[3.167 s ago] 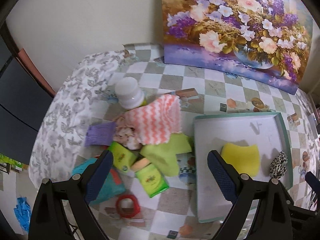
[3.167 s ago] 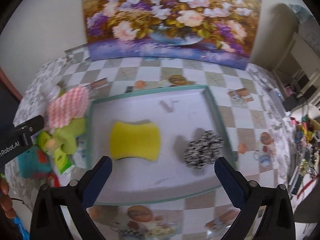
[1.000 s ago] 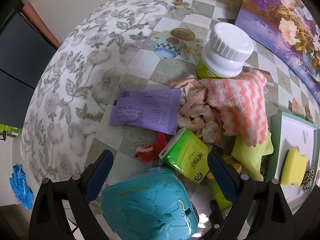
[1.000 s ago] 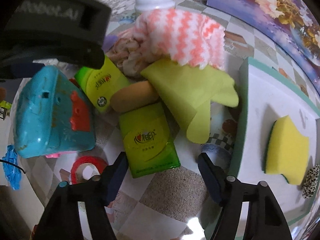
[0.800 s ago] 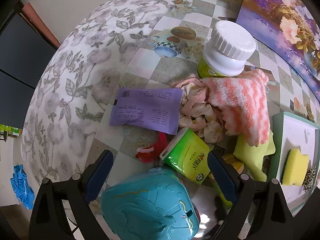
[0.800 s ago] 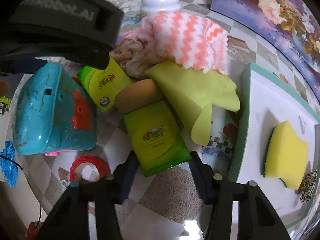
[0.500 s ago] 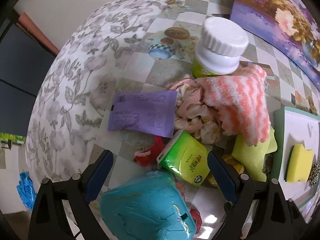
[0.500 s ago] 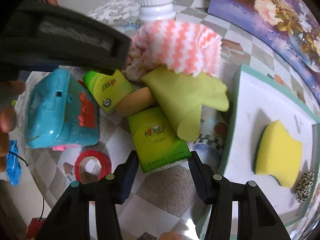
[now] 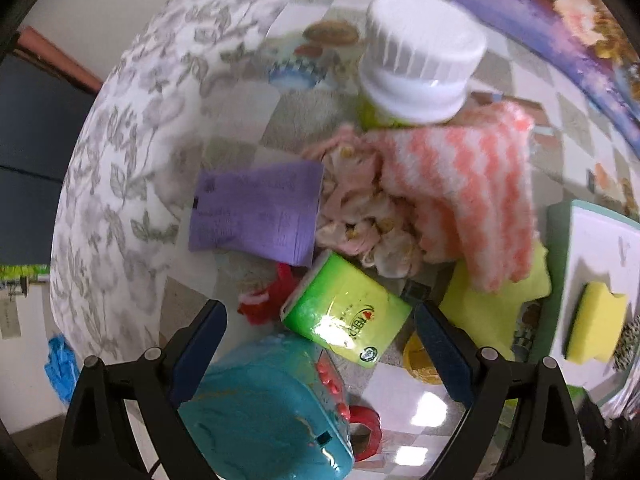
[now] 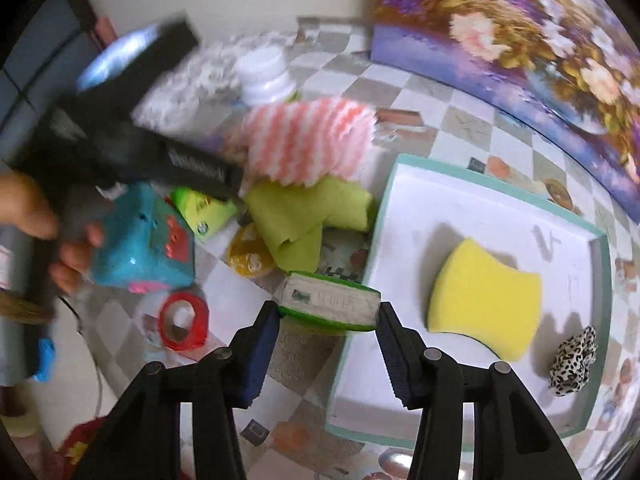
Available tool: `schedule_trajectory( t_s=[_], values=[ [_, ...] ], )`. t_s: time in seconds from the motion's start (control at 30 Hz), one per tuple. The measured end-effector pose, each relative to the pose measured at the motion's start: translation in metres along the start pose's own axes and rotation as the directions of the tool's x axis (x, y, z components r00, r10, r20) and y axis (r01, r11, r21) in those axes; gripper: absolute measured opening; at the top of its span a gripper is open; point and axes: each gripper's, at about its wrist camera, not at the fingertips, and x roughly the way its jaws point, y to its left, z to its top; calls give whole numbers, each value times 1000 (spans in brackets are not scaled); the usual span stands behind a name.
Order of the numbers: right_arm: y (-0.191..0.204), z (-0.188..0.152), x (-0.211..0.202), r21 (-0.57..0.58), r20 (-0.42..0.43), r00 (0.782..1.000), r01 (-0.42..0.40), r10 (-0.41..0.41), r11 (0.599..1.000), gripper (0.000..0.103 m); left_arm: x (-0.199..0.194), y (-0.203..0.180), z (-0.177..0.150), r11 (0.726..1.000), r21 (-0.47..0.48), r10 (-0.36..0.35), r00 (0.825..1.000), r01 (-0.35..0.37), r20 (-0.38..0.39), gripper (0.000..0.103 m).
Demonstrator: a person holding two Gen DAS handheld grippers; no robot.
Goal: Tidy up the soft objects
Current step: 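Grasp the white packet with green edges using the right gripper, then lift the white packet with the right gripper while the left gripper grasps the green tissue pack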
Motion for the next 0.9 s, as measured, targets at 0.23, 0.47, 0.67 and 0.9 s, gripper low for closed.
schedule_trajectory(
  t_s=[0.23,0.47,0.67,0.9],
  values=[
    [-12,-3,-33,10,83,995,-56,55,998,52,7,7,2,998,-60,33,999,-36,-41,95],
    [-25,-3,-51,39,135,989,-65,59,997,52,5,-8,7,998,-5,66,997,-66,-35,95],
    [-26,-1,-52,34,138,989,-63,58,997,52,12,-29,8,994,49,103,994,-101,-29,95],
    [-29,-2,-51,37,136,989,-60,54,998,52,21,-43,4,987,85,138,990,-136,-18,92]
  ],
)
